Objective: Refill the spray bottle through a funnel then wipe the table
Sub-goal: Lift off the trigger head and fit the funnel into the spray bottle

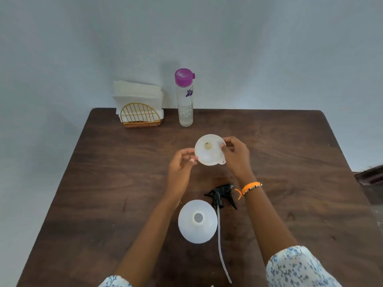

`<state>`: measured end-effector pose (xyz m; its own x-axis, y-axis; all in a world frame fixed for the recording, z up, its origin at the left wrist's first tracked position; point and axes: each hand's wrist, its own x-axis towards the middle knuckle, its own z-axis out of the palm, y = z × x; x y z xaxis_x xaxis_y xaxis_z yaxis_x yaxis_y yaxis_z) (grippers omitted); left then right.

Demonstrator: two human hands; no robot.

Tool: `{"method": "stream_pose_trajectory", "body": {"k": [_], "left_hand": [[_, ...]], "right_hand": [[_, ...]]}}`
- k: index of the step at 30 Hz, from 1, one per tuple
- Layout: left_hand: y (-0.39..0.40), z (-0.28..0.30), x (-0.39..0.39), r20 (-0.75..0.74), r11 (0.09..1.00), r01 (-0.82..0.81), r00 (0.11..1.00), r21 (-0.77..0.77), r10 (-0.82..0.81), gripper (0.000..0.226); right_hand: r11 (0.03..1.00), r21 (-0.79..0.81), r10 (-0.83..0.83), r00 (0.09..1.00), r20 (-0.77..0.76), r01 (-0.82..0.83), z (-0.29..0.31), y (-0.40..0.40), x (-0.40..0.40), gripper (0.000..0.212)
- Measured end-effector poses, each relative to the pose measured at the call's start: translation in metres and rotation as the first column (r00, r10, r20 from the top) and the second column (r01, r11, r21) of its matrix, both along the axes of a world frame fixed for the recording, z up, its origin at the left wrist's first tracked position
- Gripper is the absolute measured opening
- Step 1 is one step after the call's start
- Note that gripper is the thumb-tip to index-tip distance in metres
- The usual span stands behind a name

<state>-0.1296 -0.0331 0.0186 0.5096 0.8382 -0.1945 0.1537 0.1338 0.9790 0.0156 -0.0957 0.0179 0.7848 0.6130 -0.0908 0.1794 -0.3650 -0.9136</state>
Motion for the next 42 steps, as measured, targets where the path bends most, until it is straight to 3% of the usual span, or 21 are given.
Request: {"method": "stream_pose_trajectory", "body": {"k": [6,12,17,25,33,37,42], "left_hand": [[-0.037,0.022,-0.057,0.117,0.998,0.057,0.992,-0.008,-0.055,0.020],[-0.066,0.011,-0.093,0.175,0.990,0.144,0.974,-0.002,-0.142,0.020],[-0.076,-0.002,-0.100,0.124,0.978,0.209,0.970,0.003,-0.208,0.023],[-0.076,-0.007,-0.098,0.116,0.981,0.183,0.975,0.055,-0.189,0.036],[-0.073,-0.009,-0.096,0.066,0.972,0.181,0.979,0.147,-0.193,0.038],[-0.073,-0.013,-0.095,0.082,0.977,0.167,0.981,0.133,-0.178,0.036],[-0.071,-0.015,-0.093,0.078,0.975,0.164,0.981,0.149,-0.177,0.040]], "right_hand": [[0.999,0.043,-0.014,0.999,0.037,0.012,0.034,-0.046,-0.039,0.015],[0.984,0.178,-0.002,0.991,-0.132,0.025,0.061,-0.081,-0.071,0.022],[0.991,0.133,0.045,0.984,-0.172,-0.022,0.067,-0.099,-0.087,0.024],[0.993,0.109,0.065,0.980,-0.189,-0.045,0.070,-0.104,-0.093,0.025],[0.993,-0.038,0.115,0.990,0.079,-0.112,0.069,-0.096,-0.097,0.029],[0.985,-0.100,0.166,0.949,0.270,-0.144,0.067,-0.095,-0.104,0.028],[0.974,-0.169,0.208,0.897,0.390,-0.152,0.067,-0.091,-0.114,0.030]]}}
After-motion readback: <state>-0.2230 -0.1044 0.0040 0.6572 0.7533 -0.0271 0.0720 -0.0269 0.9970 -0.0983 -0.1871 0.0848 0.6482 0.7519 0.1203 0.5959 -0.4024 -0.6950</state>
